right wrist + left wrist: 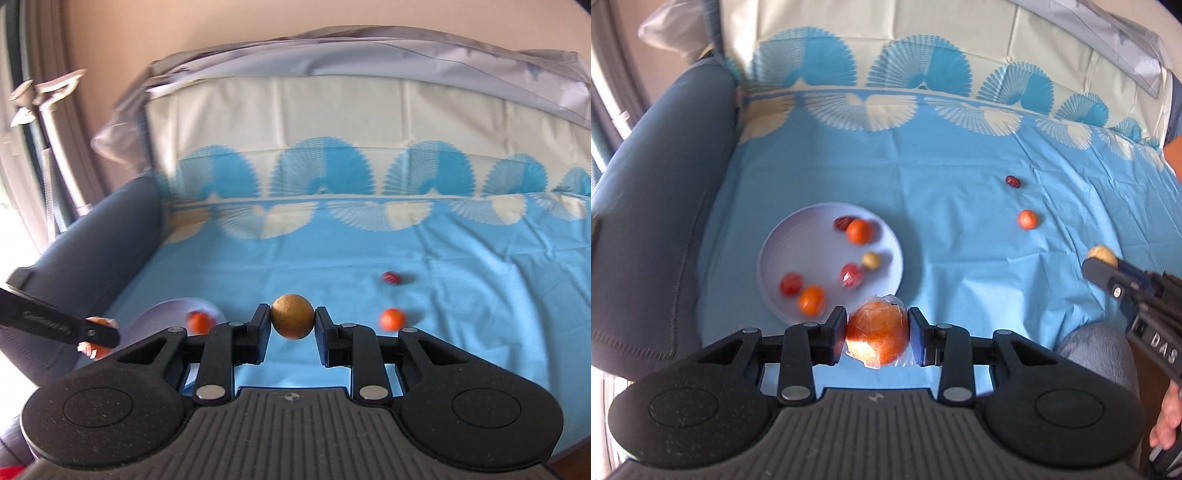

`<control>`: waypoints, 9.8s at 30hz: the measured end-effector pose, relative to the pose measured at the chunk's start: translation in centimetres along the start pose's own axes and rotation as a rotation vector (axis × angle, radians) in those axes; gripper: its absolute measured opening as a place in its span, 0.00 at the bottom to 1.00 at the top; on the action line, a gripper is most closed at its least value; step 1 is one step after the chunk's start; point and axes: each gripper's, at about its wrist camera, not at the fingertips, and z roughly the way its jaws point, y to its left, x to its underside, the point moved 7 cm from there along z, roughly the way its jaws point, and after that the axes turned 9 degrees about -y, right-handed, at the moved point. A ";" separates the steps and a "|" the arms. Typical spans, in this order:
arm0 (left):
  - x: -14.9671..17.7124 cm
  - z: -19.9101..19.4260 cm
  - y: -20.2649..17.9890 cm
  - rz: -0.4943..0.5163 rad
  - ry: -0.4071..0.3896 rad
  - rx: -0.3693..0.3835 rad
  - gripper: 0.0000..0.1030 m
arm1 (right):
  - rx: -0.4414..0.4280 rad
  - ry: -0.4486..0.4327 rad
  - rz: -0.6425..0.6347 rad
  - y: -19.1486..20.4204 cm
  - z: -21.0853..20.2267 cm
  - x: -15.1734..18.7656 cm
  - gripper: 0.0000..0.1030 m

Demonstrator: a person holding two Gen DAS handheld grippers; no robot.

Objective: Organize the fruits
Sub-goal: 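Grasp the tangerine with the left tool while the right tool grasps the tan longan, then carry the tangerine and longan over the plate with both tools, then open both tools to release the tangerine and longan onto the plate, then withdraw both open tools from the plate, then move the left tool toward the last date while the right tool approaches the last tangerine, then grasp the dark red date with the left tool while the right tool grasps the tangerine, then carry the date and tangerine over the plate with both tools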

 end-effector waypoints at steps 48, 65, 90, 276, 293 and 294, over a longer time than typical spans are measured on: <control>6.4 -6.5 4.0 -0.030 -0.090 -0.025 0.38 | -0.122 0.060 -0.216 12.3 -6.3 4.6 0.26; 3.1 -1.7 6.7 -0.038 -0.060 -0.073 0.38 | -0.130 0.138 -0.211 12.2 -1.0 5.3 0.26; -2.6 17.2 9.3 0.004 0.113 -0.131 0.38 | -0.143 0.280 -0.205 12.5 17.8 7.2 0.26; 6.8 -9.2 5.5 -0.051 -0.169 -0.084 0.34 | 0.002 -0.010 -0.227 11.6 -8.1 3.4 0.35; 7.0 -7.6 5.6 -0.045 -0.126 -0.076 0.34 | 0.004 0.021 -0.213 11.2 -7.0 3.8 0.35; 7.1 -7.5 5.6 -0.046 -0.123 -0.076 0.34 | 0.004 0.024 -0.212 11.1 -6.9 3.8 0.35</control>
